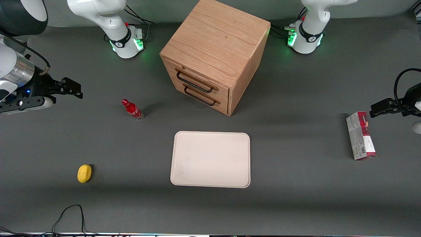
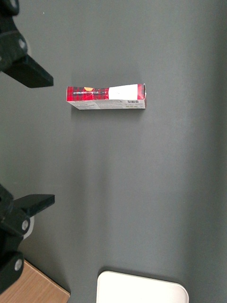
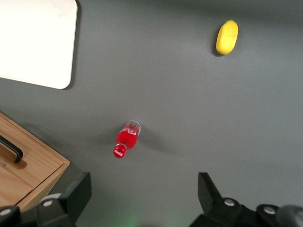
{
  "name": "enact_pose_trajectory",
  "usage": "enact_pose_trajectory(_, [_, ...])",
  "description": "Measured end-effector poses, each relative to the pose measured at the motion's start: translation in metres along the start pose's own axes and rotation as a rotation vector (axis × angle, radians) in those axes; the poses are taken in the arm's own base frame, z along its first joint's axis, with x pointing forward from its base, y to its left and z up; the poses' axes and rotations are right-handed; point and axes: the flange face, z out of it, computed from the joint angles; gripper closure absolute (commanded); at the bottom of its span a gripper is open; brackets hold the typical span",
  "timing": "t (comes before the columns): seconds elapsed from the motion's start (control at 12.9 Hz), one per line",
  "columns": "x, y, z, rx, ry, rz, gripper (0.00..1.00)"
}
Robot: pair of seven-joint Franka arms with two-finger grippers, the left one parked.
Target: Open upper drawer
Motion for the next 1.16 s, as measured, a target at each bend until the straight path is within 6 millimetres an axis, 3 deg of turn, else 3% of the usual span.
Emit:
enact_pose_trajectory(0.7, [0.003, -0.010, 0.010, 0.000, -0.036, -0.019, 0.00])
enact_pose_trajectory(1.01, [0.004, -0.017, 0.006, 0.004, -0.027, -0.030, 0.00])
enact_pose_trajectory(1.16, [0.009, -0.030, 0.013, 0.055, -0.038, -0.044, 0.00])
